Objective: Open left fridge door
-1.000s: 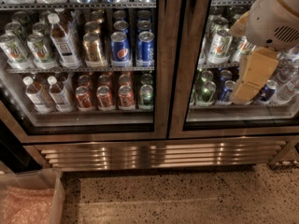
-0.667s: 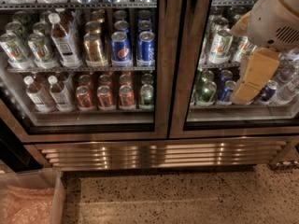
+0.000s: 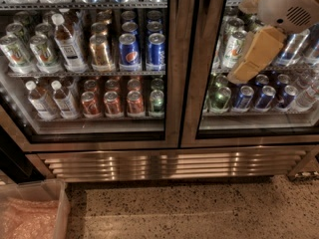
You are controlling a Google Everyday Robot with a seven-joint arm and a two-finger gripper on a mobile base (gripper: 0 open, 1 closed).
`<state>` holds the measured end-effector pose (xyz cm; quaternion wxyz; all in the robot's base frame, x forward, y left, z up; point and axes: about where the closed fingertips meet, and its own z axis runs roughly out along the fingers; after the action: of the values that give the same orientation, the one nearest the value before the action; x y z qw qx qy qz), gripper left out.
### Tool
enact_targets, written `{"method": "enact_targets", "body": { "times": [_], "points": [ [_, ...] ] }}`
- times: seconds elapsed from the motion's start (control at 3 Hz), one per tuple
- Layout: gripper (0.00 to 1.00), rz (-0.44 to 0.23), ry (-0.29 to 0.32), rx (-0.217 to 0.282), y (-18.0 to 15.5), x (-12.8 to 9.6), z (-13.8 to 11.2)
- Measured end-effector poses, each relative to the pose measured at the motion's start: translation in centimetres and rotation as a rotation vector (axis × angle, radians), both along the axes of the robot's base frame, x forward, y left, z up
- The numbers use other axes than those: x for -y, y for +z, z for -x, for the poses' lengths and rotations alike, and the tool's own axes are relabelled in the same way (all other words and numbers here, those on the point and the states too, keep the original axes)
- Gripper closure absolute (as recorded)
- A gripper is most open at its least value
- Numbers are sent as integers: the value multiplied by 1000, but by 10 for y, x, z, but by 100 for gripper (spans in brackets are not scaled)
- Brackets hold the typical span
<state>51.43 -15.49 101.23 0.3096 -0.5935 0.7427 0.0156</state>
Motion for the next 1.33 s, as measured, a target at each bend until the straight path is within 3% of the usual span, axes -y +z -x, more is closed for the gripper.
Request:
{"method": "enact_targets", "body": {
  "times": [0.33, 1.0, 1.33],
  "points": [
    [0, -57, 55, 22, 12, -23, -28],
    [0, -79, 62, 22, 7, -29, -33],
    [0, -95, 132, 7, -2, -58, -48]
  ]
}}
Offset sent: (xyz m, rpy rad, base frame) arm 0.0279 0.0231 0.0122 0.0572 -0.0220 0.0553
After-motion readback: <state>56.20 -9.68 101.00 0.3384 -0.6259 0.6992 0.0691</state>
